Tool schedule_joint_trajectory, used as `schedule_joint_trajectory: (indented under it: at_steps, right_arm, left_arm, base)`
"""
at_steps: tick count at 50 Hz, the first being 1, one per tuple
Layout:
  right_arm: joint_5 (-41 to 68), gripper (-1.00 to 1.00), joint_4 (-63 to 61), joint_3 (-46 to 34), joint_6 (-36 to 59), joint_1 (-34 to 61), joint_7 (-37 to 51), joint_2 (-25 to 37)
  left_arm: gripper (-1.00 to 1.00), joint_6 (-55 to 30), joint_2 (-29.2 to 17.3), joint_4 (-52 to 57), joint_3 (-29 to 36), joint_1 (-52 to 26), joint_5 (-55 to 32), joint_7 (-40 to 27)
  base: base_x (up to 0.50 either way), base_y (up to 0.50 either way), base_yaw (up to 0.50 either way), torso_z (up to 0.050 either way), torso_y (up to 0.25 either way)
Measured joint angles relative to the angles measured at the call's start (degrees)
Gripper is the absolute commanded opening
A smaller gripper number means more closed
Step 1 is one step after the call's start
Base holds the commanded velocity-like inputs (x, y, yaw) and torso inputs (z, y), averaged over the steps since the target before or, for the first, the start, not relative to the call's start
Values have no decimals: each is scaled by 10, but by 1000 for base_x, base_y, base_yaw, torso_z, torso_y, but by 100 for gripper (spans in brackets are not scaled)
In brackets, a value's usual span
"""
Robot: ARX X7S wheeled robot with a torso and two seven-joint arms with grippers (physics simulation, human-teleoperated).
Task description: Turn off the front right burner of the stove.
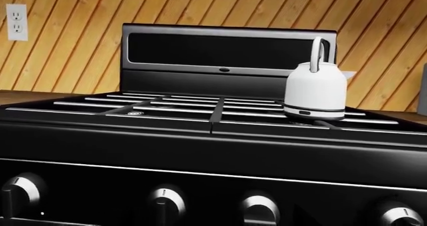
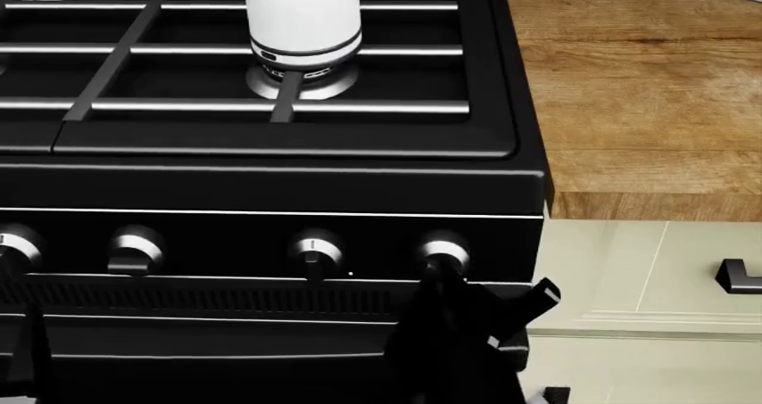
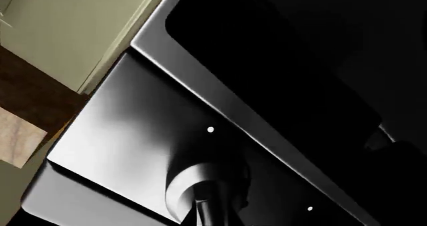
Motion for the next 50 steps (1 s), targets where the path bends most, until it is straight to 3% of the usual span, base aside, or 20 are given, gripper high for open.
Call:
schedule_joint_trajectory:
  at_steps: [50]
  right_arm:
    - [207, -100, -17, 35, -28, -2, -78, -9]
  left_arm:
    - [100, -33, -19, 27, -2, -6, -16, -18]
  base:
    - [30, 1, 11, 0, 0]
